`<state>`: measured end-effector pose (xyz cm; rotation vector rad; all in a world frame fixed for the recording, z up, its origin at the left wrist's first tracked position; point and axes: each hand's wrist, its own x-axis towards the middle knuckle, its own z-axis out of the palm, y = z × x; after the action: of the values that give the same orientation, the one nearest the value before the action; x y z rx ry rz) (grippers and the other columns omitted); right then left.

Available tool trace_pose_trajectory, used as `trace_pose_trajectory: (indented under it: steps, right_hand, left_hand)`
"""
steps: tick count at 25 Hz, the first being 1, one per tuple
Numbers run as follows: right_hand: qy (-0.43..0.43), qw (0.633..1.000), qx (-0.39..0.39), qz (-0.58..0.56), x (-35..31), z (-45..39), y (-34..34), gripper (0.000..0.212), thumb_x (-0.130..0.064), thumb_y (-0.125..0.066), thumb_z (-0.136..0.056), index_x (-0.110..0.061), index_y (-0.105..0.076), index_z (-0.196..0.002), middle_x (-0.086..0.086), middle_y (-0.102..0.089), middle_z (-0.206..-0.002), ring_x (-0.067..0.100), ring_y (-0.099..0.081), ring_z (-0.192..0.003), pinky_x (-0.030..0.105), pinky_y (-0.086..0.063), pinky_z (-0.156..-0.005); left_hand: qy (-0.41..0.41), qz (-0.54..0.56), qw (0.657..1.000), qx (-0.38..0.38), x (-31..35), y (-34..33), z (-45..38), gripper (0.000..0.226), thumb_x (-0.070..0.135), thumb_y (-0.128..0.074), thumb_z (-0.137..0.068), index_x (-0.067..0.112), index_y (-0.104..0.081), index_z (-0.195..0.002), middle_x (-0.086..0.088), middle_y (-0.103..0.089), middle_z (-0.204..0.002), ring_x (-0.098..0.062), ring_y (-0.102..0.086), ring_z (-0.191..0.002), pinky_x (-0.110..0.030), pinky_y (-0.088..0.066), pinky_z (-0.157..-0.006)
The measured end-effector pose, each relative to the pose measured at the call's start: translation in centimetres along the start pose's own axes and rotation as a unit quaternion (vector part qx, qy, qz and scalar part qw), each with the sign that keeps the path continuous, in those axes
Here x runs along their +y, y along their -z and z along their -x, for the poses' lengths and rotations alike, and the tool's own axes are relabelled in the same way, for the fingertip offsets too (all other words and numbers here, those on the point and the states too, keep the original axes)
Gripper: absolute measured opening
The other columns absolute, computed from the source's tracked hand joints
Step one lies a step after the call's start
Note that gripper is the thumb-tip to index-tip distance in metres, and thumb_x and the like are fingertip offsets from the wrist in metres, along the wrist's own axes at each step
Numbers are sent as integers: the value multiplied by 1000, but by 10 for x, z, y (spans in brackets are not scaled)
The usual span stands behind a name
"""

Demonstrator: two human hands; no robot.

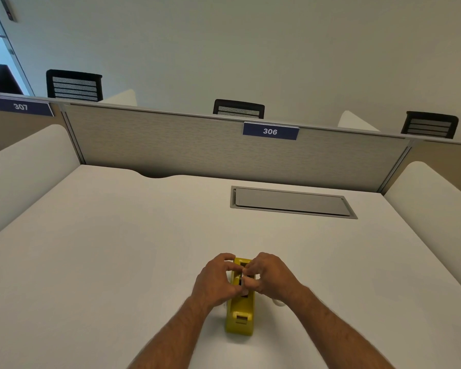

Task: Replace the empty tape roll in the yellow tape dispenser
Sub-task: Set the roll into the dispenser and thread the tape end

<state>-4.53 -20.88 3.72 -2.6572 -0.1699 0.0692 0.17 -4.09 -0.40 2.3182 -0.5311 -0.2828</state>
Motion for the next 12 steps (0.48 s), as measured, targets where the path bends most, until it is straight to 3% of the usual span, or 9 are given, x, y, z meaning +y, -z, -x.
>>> trace_pose_trajectory:
  steps: [8,12]
  right_hand:
    - [11,1000,18,3,3,0,-1,24,-44,-69,-83,-26,-80,-95,-4,-78,-90,11,-60,-88,35,-53,-77]
    - [15,1000,20,-4,3,0,-2,21,-39,-65,-87,-27,-81,-92,-4,-79,-89,10,-61,-87,34,-54,-78]
  left_hand:
    - [-5,-5,1000,1,-2,-1,-1,60,58,-82,-56,37,-70,-110,15,-49,-140,-10,-49,-122,-34,-49,-97]
    - [-3,1,1000,-1,-2,-1,0,60,59,-81,-54,38,-70,-109,15,-49,-139,-10,-50,-121,-35,-50,-96]
